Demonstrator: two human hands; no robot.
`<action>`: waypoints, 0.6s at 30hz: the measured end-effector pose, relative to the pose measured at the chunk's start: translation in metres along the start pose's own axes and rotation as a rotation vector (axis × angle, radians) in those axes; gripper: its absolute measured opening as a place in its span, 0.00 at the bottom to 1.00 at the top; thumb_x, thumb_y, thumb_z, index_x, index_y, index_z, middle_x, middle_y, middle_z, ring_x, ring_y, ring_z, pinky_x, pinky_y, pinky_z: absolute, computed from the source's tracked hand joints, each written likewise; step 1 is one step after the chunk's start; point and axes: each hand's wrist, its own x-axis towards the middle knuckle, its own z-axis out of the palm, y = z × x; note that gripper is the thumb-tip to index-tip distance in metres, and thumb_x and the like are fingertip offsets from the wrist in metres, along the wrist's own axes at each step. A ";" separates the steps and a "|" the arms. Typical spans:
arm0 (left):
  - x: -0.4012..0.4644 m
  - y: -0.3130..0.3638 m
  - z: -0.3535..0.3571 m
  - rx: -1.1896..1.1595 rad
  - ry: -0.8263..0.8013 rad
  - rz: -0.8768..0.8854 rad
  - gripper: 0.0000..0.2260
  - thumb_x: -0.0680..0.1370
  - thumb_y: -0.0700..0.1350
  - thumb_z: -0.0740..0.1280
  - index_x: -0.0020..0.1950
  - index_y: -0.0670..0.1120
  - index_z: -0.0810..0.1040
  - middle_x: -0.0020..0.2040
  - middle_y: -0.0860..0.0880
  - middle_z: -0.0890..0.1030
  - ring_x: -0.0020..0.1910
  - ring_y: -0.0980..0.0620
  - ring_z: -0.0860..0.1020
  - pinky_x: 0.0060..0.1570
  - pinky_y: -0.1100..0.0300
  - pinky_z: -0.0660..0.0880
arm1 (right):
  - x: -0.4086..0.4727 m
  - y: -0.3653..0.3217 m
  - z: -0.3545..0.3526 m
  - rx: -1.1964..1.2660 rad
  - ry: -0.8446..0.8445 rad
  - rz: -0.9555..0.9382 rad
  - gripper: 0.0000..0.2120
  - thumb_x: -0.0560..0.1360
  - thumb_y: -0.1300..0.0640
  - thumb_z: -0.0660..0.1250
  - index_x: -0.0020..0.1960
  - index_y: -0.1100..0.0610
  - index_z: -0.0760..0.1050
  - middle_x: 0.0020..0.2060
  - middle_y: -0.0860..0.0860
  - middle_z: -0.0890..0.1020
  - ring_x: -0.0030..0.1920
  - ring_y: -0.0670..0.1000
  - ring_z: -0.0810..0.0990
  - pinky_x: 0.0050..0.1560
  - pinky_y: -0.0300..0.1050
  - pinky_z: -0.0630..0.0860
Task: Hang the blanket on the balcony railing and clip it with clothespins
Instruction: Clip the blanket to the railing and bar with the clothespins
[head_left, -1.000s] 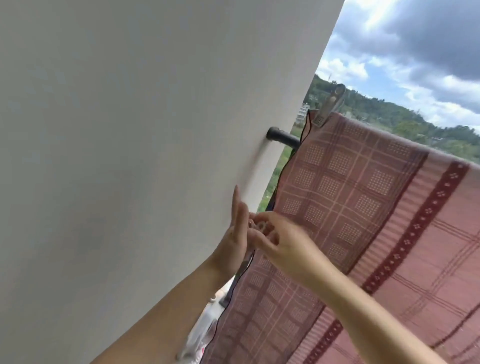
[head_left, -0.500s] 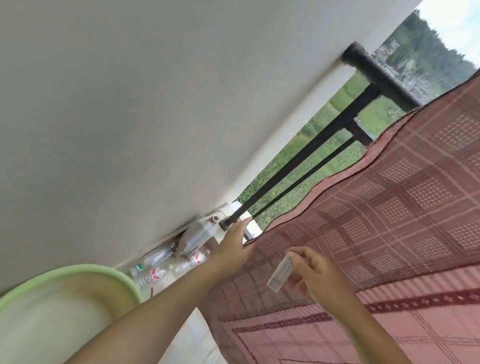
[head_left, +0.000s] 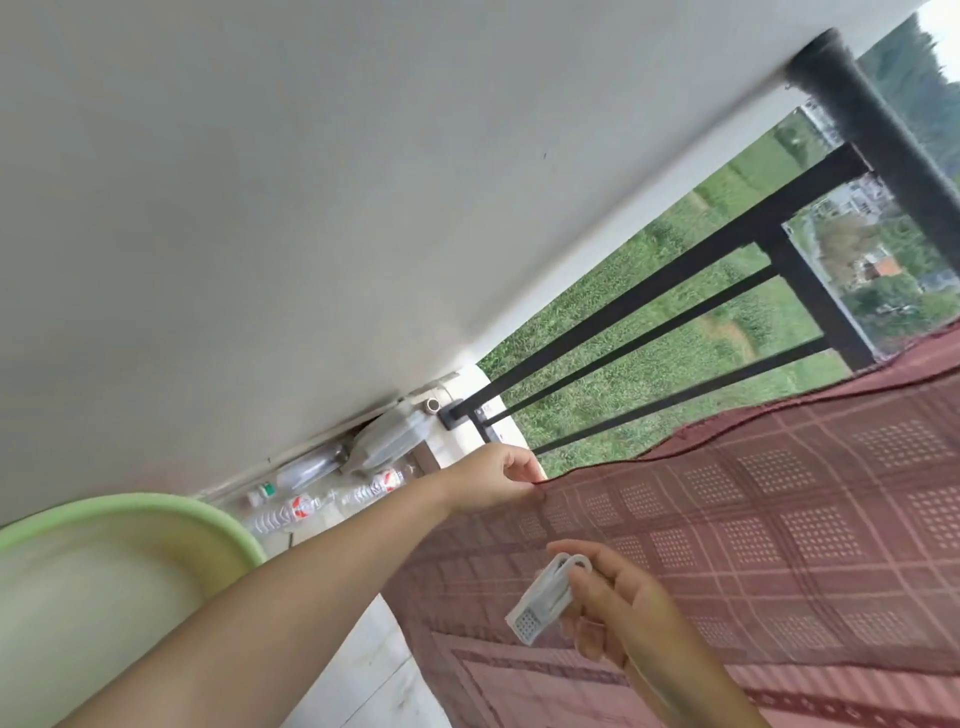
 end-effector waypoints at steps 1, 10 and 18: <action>0.001 -0.002 0.001 -0.001 0.027 0.020 0.08 0.74 0.42 0.69 0.38 0.52 0.75 0.36 0.57 0.77 0.32 0.71 0.74 0.37 0.78 0.69 | 0.001 0.000 0.002 -0.006 -0.006 0.000 0.13 0.69 0.55 0.70 0.53 0.58 0.77 0.30 0.54 0.81 0.24 0.48 0.73 0.23 0.37 0.70; -0.003 -0.004 0.015 -0.129 0.176 0.075 0.06 0.76 0.45 0.66 0.45 0.42 0.76 0.36 0.47 0.77 0.35 0.54 0.71 0.38 0.63 0.69 | 0.018 -0.075 0.012 -0.681 0.127 -0.368 0.09 0.71 0.57 0.68 0.47 0.44 0.76 0.41 0.43 0.84 0.42 0.40 0.83 0.39 0.33 0.79; -0.006 -0.006 0.014 -0.061 0.248 0.052 0.06 0.76 0.43 0.66 0.40 0.46 0.82 0.31 0.51 0.77 0.29 0.59 0.71 0.35 0.62 0.68 | 0.073 -0.117 0.012 -1.239 0.237 -0.397 0.03 0.74 0.54 0.66 0.43 0.52 0.76 0.39 0.48 0.83 0.29 0.48 0.76 0.27 0.39 0.70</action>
